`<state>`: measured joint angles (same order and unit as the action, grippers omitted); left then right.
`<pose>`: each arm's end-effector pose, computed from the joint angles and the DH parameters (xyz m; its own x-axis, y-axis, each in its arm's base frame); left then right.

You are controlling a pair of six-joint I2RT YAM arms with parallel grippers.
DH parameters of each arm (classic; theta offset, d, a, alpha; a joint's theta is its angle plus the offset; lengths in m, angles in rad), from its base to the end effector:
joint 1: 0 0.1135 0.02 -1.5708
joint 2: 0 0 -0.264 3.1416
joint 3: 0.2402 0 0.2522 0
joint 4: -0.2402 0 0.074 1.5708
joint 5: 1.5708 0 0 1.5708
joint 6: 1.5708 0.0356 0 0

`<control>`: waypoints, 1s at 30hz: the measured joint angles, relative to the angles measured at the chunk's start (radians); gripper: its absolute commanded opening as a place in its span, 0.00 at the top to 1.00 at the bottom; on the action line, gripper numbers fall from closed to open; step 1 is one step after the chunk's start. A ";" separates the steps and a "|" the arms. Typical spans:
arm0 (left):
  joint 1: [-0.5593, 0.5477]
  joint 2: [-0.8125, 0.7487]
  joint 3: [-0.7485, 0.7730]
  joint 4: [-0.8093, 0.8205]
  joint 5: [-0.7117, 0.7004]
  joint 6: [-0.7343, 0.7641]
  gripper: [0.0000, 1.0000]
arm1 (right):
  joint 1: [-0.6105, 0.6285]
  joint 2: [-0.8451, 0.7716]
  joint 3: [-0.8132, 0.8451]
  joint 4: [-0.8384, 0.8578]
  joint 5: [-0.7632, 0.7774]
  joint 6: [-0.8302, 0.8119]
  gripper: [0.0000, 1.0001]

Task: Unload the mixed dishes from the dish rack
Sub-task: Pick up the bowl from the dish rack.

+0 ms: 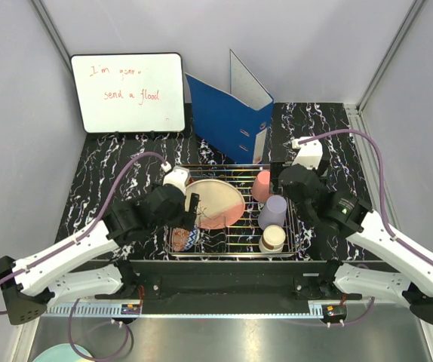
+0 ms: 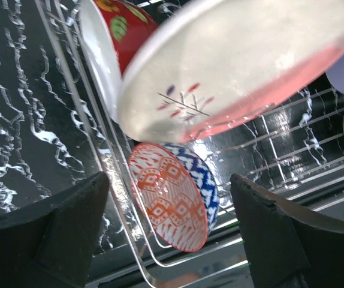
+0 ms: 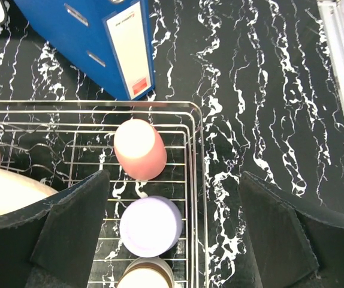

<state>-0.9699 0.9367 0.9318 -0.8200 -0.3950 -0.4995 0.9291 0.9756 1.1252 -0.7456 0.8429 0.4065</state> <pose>0.1138 -0.1418 0.3065 -0.6585 0.1787 -0.7311 0.3398 0.9373 -0.0770 0.1327 0.1332 0.3731 -0.3731 -0.0599 -0.9259 -0.0170 0.9982 -0.0577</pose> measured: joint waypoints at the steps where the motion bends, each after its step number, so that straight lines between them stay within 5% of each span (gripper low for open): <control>1: -0.007 -0.005 -0.010 0.002 0.009 -0.009 0.18 | 0.000 0.006 0.000 0.000 -0.003 0.002 0.03; 30: -0.116 -0.001 -0.164 0.011 0.084 -0.191 0.58 | 0.000 0.004 -0.035 0.028 -0.050 0.022 0.04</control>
<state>-1.0859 0.9356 0.7681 -0.8085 -0.3115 -0.6907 0.9295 0.9798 1.0897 -0.7177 0.7933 0.4286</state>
